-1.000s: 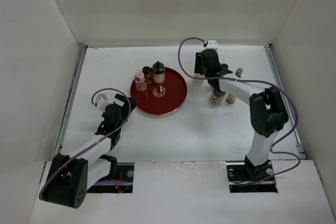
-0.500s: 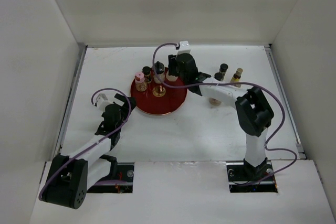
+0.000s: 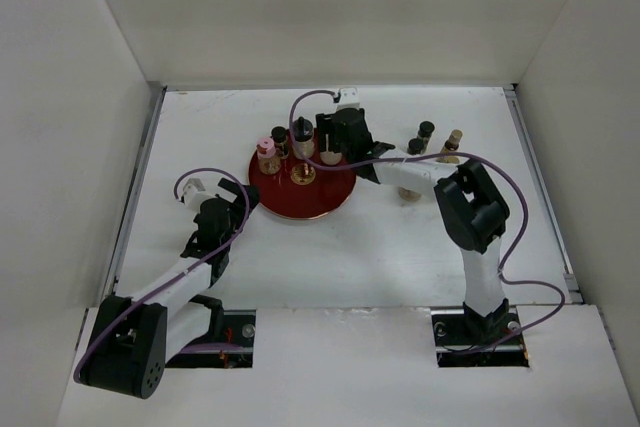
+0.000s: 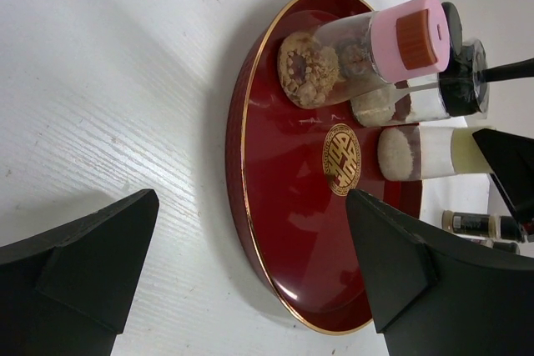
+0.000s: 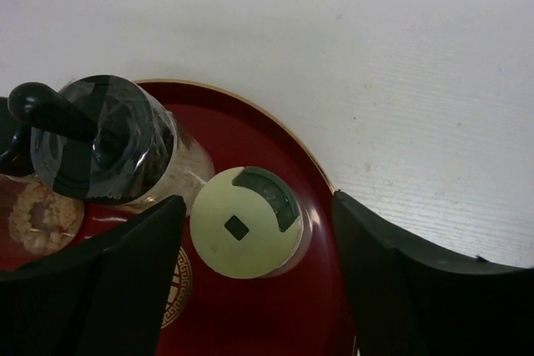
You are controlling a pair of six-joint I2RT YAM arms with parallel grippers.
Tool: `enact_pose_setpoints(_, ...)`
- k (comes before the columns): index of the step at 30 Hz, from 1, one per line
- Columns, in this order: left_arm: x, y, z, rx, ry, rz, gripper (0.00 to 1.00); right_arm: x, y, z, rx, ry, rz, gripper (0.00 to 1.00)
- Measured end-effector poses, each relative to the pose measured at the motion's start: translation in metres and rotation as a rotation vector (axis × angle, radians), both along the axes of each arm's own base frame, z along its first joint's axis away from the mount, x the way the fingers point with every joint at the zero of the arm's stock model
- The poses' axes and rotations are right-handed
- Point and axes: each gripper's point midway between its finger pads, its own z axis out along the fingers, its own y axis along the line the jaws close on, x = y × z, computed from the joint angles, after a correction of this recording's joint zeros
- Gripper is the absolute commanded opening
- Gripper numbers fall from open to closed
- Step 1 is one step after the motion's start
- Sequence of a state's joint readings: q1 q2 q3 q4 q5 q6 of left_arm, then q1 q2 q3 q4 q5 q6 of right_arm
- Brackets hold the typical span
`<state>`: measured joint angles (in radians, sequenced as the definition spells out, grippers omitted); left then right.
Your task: Organize the condiment bottles
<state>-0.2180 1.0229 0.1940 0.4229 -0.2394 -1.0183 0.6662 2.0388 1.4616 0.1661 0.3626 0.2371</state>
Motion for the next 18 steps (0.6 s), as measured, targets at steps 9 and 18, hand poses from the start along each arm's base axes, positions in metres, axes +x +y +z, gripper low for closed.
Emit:
enact_pose_setpoints(9,0.000,0.000,0.000,0.000,-0.001,0.000,1.00,-0.027,-0.023,0.060,0.060,-0.074,-0.011,0.60)
enact_pose_setpoints(18,0.000,0.000,0.000,-0.001,0.000,-0.001,1.00,-0.107,-0.155,0.146,0.236,-0.243,-0.230,0.54)
